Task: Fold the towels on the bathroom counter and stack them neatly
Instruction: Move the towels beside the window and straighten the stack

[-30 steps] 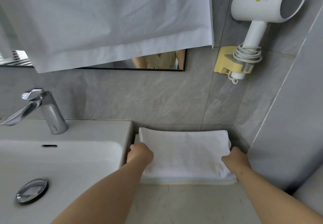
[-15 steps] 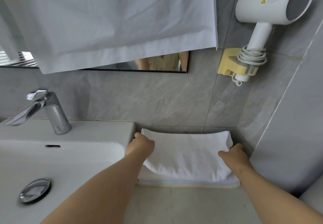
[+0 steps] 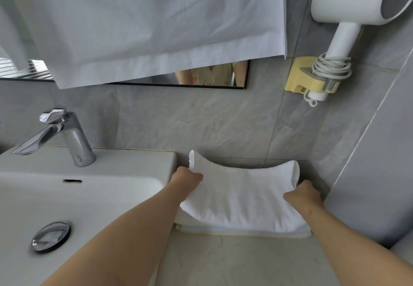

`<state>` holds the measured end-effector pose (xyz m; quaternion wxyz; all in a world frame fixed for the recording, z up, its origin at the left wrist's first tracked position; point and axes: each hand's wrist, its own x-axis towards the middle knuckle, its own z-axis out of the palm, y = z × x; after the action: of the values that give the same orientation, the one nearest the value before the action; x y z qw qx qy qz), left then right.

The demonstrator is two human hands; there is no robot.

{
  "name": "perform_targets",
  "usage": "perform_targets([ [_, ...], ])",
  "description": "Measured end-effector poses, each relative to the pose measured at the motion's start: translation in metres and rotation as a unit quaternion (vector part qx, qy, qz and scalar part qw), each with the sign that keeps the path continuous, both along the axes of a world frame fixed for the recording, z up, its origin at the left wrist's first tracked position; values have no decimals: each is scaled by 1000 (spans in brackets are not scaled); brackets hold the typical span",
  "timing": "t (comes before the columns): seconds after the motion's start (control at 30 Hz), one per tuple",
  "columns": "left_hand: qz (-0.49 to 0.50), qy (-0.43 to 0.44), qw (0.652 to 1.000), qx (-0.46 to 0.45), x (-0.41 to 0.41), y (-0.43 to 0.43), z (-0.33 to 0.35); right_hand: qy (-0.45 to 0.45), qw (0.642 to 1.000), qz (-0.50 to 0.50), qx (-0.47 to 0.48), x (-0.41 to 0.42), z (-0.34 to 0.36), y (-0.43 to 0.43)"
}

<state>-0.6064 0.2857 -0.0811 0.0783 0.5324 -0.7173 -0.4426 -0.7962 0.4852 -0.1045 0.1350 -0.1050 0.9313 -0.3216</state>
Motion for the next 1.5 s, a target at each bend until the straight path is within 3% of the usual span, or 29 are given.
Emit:
perform_targets([
  [0.23,-31,4,999,-40,14,-4,20,2,1000,0,-19,10,23,5],
  [0.37,-48,17,995,-88,38,-9,40,18,998,50,-33,25,45,10],
  [0.6,12,39,989,-145,106,-24,80,-43,984,87,-149,76,83,-2],
  [0.73,62,56,983,-165,162,-34,97,-139,957,113,-227,116,101,-20],
  [0.9,115,46,969,-212,241,-41,114,-197,930,183,-250,173,119,-50],
  [1.03,173,29,956,-235,313,-43,124,-193,920,247,-236,222,125,-81],
  [1.23,246,75,934,-249,420,-51,123,-194,886,297,-298,305,131,-127],
  [1.5,315,138,917,-203,557,-84,113,-222,863,335,-305,416,127,-187],
])
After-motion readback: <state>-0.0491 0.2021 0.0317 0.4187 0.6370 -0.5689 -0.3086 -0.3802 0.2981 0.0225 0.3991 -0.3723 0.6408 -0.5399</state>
